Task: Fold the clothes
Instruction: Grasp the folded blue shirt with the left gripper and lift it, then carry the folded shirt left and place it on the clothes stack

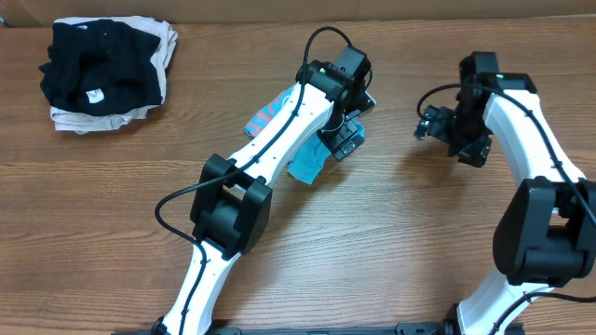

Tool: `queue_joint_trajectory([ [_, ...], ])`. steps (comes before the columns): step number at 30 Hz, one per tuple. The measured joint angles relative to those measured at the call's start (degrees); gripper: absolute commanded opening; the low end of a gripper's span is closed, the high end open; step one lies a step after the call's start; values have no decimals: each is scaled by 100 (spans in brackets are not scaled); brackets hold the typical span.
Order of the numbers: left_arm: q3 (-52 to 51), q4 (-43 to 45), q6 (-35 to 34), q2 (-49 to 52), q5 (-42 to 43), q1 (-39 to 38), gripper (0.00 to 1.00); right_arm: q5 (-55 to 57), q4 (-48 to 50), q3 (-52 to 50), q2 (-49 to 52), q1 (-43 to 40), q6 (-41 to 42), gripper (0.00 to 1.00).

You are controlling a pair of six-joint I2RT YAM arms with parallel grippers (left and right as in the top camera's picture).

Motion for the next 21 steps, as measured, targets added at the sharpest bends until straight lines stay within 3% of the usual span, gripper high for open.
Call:
queue_joint_trajectory([
  [10, -365, 402, 0, 304, -85, -2, 100, 20, -70, 0, 0, -149, -2, 100],
  [14, -367, 452, 26, 452, -236, -11, 89, 20, -72, 0, 0, -149, -2, 100],
  [17, -367, 492, 24, 468, -380, -11, 70, 20, -72, 0, 0, -149, -2, 100],
  [21, -367, 564, -48, 490, -717, -4, 21, 22, -70, 0, 0, -149, -2, 100],
])
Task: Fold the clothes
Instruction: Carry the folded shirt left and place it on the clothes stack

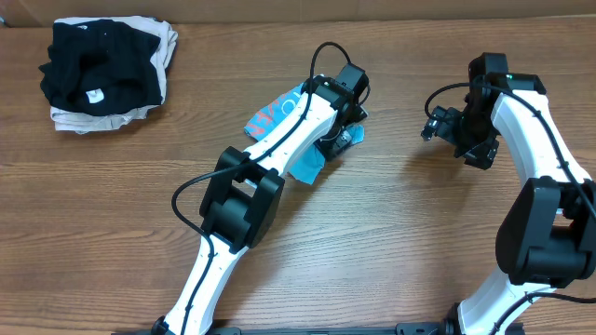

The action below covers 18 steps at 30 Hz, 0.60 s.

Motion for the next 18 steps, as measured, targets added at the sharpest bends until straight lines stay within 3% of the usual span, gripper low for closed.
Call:
queue_joint_trajectory([
  [3, 0, -9, -87, 0, -184, 9, 4, -2, -4, 0, 0, 0, 0, 100],
  [11, 63, -175, -223, 13, -437, -7, 4, -2, -11, 0, 0, 0, 2, 100],
  [18, 1344, -1440, -400, 267, -872, 304, 4, -4, -68, 0, 0, 0, -72, 100],
])
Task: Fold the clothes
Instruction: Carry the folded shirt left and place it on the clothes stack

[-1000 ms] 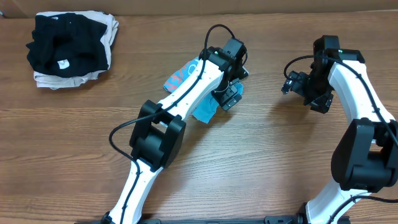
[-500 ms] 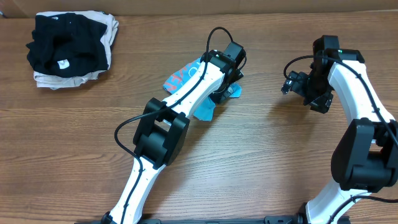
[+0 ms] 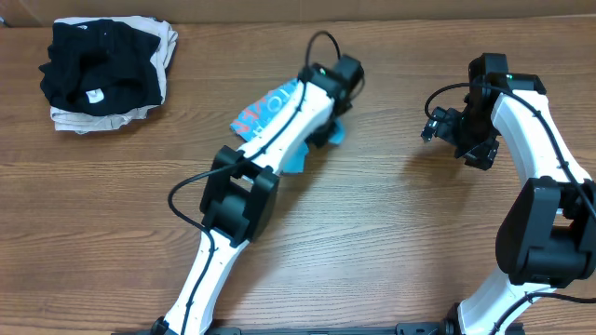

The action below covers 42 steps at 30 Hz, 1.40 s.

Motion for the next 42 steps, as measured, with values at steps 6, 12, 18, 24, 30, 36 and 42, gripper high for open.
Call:
queue_joint_trajectory([
  [6, 2186, -885, -76, 44, -170, 802, 4, -2, -28, 0, 0, 0, -39, 100],
  [12, 3862, -1134, -17, 42, -271, 1711, 4, -149, -26, 0, 0, 0, -59, 100],
  [18, 4489, -570, 254, -39, -323, 2730, 4, -343, -39, 0, 0, 0, -61, 100],
  [24, 4500, 334, 649, -55, -321, 3724, 4, -560, -48, 0, 0, 0, -66, 100],
  [30, 4500, 1233, 791, -55, 254, 4739, 4, -675, -94, 0, 0, 0, -74, 100],
  [36, 4500, 1403, 767, -55, 1051, 5578, 4, -782, -87, 0, 0, 0, -72, 99],
  [42, 4500, 1325, 758, -55, 1628, 6092, 4, -911, -48, 0, 0, 0, -74, 99],
])
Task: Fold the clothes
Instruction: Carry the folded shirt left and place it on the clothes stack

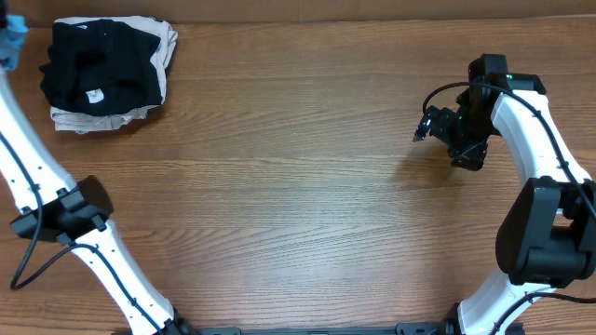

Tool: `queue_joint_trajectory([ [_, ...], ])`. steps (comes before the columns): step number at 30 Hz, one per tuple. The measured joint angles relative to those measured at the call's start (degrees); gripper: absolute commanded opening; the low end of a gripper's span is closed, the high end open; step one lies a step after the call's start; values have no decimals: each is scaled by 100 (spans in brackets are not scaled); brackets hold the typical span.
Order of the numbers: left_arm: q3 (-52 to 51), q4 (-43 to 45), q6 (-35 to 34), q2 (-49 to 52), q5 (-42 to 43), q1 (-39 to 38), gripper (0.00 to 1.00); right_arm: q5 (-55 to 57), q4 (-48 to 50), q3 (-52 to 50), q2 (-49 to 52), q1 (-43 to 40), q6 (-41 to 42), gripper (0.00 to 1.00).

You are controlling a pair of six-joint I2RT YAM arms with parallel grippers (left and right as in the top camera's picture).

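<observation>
A scrap of blue patterned cloth shows at the far left edge of the overhead view, just left of the pile. My left arm runs up along that edge toward it; its gripper is cut off by the frame. A stack of folded clothes, a black garment on top of beige ones, lies at the back left. My right gripper hovers at the right side of the table, fingers apart, holding nothing.
The wooden table spans the whole view. The right arm's base stands at the front right. A cardboard-coloured wall runs along the back edge.
The left arm has swung from the table's middle to the far left edge, and the blue cloth went with it. The right gripper has shifted slightly left.
First the left gripper was down on the folded blue cloth at mid-table, right gripper nearby. Then the cloth sat a little further back-left under the left arm. Now the cloth is at the left edge beside the pile, and the right arm has kept back.
</observation>
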Motion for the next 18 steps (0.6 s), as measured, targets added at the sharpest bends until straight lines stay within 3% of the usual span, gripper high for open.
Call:
queue_joint_trajectory([
  [8, -306, -149, -15, -52, 483, -35, 4, -79, -155, 0, 0, 2, 0, 99],
  [18, -1309, -188, -17, -79, 214, -101, 4, -81, -291, 0, 0, 4, -28, 99],
])
